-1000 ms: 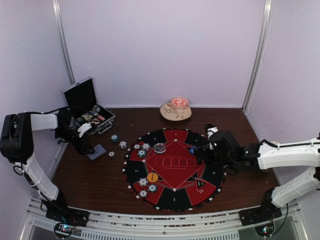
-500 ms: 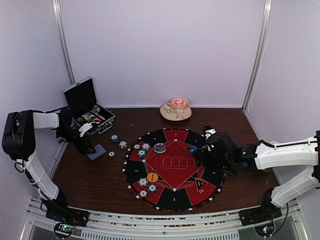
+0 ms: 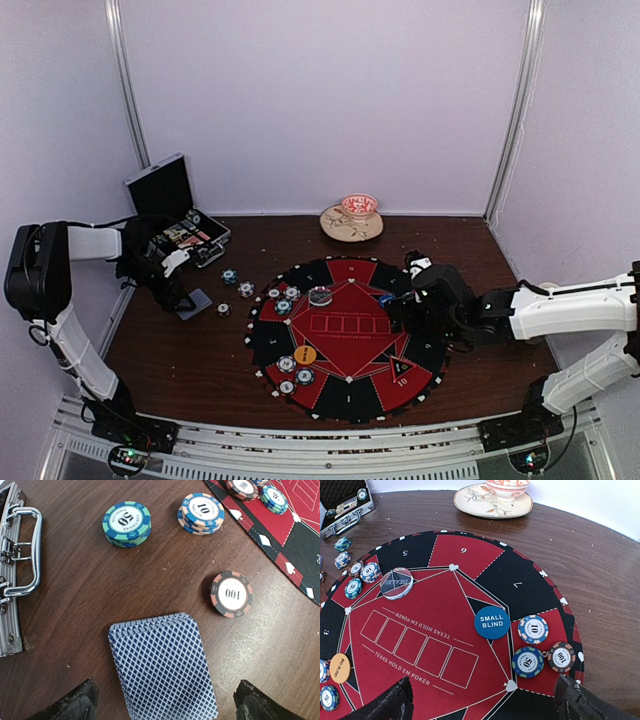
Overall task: Distribute texas hold em gaming equipment
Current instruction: Pick up the face-down deck piles from the center of the board.
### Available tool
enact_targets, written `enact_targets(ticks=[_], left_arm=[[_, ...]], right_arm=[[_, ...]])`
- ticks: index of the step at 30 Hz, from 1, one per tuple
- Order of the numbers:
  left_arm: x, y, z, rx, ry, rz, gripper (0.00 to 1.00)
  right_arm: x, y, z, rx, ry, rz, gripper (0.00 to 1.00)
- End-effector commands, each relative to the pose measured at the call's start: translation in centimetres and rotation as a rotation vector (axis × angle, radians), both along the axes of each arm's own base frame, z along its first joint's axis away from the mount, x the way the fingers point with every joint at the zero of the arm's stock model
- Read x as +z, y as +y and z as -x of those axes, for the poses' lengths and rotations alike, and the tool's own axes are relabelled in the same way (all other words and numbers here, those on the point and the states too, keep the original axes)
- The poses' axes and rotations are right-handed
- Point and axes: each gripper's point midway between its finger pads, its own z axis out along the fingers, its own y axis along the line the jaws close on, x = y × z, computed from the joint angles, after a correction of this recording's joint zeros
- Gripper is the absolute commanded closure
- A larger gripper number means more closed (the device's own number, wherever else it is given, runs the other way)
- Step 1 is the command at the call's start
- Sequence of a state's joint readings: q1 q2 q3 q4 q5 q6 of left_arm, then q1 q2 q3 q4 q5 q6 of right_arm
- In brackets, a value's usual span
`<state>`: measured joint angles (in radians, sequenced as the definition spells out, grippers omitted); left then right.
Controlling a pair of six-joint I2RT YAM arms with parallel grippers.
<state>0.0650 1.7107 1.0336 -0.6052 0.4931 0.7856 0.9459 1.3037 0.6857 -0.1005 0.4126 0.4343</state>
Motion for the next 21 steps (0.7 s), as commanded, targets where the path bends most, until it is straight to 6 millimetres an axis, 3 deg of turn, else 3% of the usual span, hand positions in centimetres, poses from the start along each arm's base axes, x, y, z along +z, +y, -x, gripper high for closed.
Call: enact_targets(ticks=[1, 21], left_arm=[[0.6, -0.2, 0.2, 0.009, -0.018, 0.002, 0.02], [-0.6, -0.7, 0.1, 0.014, -0.025, -0.052, 0.02]], right_arm=[[1.3, 0.4, -0.4, -0.016, -0.031, -0.009, 0.00], [1.2, 0.6, -0.5, -0.015, -0.034, 0.008, 0.00]])
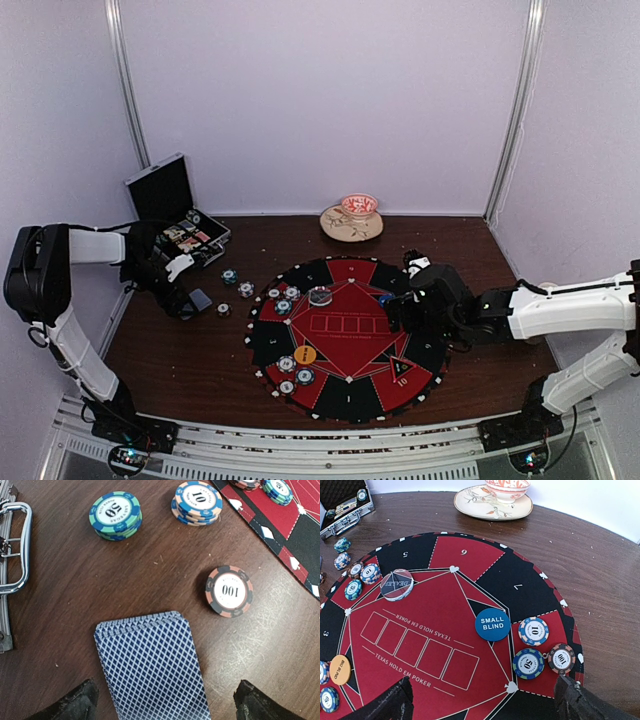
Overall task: Distribute texas hold em gaming equipment
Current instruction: Pick up the face-down deck piles from the center of the board.
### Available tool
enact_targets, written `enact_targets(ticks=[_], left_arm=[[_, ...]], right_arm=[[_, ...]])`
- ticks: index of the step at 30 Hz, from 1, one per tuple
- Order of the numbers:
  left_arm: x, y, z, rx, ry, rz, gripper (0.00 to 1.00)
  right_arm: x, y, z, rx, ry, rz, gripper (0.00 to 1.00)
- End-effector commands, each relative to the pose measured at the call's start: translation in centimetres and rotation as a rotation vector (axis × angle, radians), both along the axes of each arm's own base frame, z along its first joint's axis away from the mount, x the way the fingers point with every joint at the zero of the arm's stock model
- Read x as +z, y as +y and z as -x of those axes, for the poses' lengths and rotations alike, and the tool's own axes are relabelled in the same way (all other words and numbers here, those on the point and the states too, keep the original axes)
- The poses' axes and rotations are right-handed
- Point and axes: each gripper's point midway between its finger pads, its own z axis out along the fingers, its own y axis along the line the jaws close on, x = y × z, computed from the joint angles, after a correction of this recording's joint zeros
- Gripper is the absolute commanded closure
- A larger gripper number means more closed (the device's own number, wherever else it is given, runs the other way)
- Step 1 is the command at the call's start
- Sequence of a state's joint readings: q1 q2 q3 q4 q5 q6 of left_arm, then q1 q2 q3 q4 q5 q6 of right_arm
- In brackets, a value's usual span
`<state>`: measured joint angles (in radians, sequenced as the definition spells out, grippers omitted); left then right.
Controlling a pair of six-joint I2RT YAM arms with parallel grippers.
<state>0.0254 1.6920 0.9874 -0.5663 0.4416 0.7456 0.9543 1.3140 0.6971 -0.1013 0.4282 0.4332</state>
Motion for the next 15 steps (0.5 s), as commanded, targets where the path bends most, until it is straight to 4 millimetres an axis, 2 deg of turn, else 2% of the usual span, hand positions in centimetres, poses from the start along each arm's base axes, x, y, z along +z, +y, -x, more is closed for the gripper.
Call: enact_targets(ticks=[1, 15], left_arm=[[0.2, 0.0, -0.7, 0.007, -0.038, -0.019, 0.02], [-1.5, 0.5, -1.7, 0.011, -0.005, -0.052, 0.02]], right_arm=[[1.0, 0.3, -0.4, -0.014, -0.026, 0.002, 0.00], [1.0, 0.3, -0.3, -0.013, -0.029, 0.009, 0.00]])
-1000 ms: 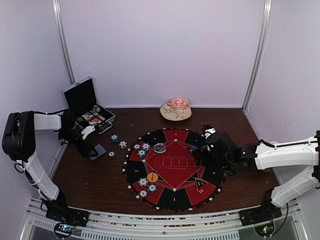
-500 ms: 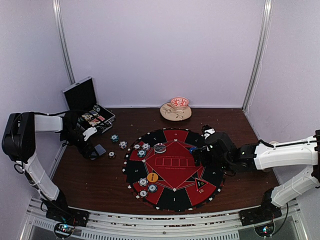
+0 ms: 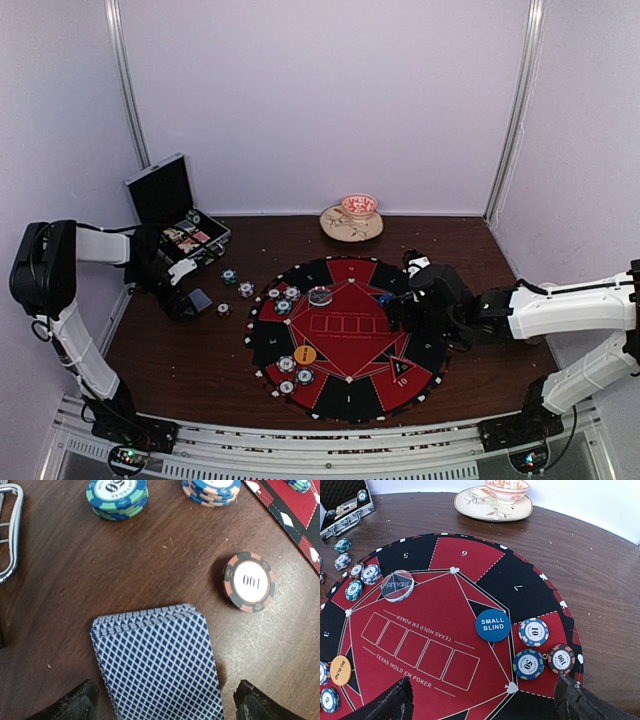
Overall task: Distribute texas hold em gaming equipment
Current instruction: Pick up the face-down deck piles from the center of the board.
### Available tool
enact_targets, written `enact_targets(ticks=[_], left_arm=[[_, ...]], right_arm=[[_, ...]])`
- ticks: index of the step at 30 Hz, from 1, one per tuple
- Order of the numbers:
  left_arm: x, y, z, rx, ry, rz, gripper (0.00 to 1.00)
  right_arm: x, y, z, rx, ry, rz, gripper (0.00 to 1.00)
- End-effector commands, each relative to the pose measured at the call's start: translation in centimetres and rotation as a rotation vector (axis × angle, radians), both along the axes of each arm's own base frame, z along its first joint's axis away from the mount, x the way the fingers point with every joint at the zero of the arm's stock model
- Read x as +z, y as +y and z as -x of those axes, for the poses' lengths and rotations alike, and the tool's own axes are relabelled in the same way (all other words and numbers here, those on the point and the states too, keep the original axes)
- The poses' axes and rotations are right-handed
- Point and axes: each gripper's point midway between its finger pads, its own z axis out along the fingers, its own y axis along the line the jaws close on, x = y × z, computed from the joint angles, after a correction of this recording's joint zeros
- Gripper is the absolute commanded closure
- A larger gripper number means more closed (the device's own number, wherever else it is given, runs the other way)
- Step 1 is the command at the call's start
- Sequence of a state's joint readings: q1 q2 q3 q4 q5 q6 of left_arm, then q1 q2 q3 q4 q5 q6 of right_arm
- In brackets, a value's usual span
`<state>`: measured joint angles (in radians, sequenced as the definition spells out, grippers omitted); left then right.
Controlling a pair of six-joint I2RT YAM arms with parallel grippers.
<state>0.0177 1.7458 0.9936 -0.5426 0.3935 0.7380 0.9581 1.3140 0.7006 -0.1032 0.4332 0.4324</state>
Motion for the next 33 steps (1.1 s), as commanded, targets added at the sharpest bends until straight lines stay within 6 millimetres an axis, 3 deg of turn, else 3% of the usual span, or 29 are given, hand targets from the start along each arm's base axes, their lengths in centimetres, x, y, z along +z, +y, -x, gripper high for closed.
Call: enact_targets(ticks=[1, 11, 20, 29, 33], left_arm=[[0.1, 0.0, -1.2, -0.005, -0.029, -0.010, 0.02], [-1.0, 0.6, -1.4, -0.008, -0.002, -0.051, 0.02], [-2.0, 1.7, -0.9, -0.039, 0.060, -0.147, 0.08], [-3.3, 0.7, 0.4, -0.066, 0.107, -0.195, 0.08], [-3.8, 1.0, 0.6, -0.065, 0.122, -0.208, 0.12]], right_arm=[[0.9, 0.2, -0.3, -0.013, -0.025, 0.009, 0.00], [0.8, 0.3, -0.3, -0.011, -0.025, 0.013, 0.00], [0.7, 0.5, -0.3, -0.009, -0.023, 0.018, 0.00], [0.7, 0.5, -0.3, -0.009, -0.024, 0.021, 0.00], [0.7, 0.5, -0.2, -0.006, -0.024, 0.022, 0.00]])
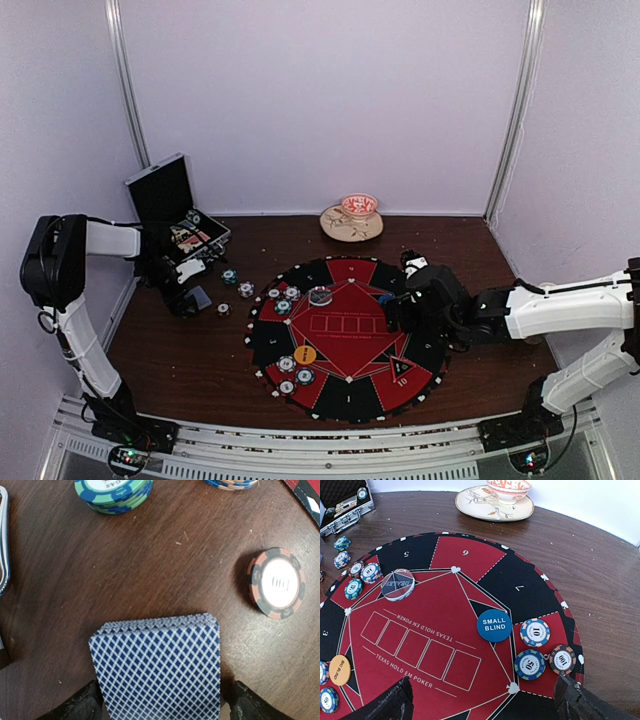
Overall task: Distribute texas hold em gaming equipment
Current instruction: Pick up the face-down deck piles from the center of the board.
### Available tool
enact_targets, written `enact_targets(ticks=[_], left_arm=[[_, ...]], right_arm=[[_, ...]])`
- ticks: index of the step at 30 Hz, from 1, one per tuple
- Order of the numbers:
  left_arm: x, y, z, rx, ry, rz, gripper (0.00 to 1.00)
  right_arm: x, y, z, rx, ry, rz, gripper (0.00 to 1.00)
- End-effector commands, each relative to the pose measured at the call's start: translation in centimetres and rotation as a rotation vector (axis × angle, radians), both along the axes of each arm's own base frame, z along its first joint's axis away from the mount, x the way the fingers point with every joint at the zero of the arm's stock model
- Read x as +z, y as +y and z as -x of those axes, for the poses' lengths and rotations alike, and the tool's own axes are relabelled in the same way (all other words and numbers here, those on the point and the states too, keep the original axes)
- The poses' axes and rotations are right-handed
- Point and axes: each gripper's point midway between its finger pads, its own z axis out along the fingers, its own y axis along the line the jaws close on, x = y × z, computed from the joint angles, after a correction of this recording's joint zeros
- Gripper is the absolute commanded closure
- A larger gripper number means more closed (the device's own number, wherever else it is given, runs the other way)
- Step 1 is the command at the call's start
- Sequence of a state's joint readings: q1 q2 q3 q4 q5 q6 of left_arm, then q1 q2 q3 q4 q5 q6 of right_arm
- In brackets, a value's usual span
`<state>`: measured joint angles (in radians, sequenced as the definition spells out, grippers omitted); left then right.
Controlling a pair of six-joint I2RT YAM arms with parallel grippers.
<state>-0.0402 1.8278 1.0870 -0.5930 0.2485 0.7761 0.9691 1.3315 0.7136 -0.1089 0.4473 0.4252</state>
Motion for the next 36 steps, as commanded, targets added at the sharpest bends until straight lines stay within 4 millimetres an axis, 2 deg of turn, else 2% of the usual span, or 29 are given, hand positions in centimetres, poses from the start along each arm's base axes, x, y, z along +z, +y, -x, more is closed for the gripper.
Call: enact_targets(ticks=[1, 11, 17, 19, 24, 32, 36], left_arm=[[-2.8, 0.8, 1.9, 0.002, 0.102, -0.066, 0.14], [-4.0, 0.9, 2.9, 0.010, 0.135, -0.087, 0.30], [-3.9, 0.2, 3.3, -0.001, 0.139, -0.059, 0.42], [-3.6, 0.0, 3.2, -0.001, 0.130, -0.047, 0.47], [-2.5, -0.6, 2.9, -0.003, 0.104, -0.008, 0.53], [-0.4, -1.2, 2.2, -0.003, 0.047, 0.032, 0.53], [0.7, -1.6, 1.9, -0.008, 0.022, 0.050, 0.53]], right_arm=[[0.8, 0.2, -0.3, -0.012, -0.021, 0.001, 0.00], [0.6, 0.6, -0.2, -0.005, -0.016, 0.001, 0.00], [0.9, 1.5, 0.0, 0.015, -0.012, -0.028, 0.00], [1.2, 2.1, 0.2, 0.033, -0.006, -0.054, 0.00], [2.6, 4.3, 0.8, 0.085, 0.000, -0.103, 0.00], [4.7, 7.6, 1.5, 0.149, 0.002, -0.160, 0.00], [5.7, 10.0, 1.5, 0.190, 0.017, -0.210, 0.00]])
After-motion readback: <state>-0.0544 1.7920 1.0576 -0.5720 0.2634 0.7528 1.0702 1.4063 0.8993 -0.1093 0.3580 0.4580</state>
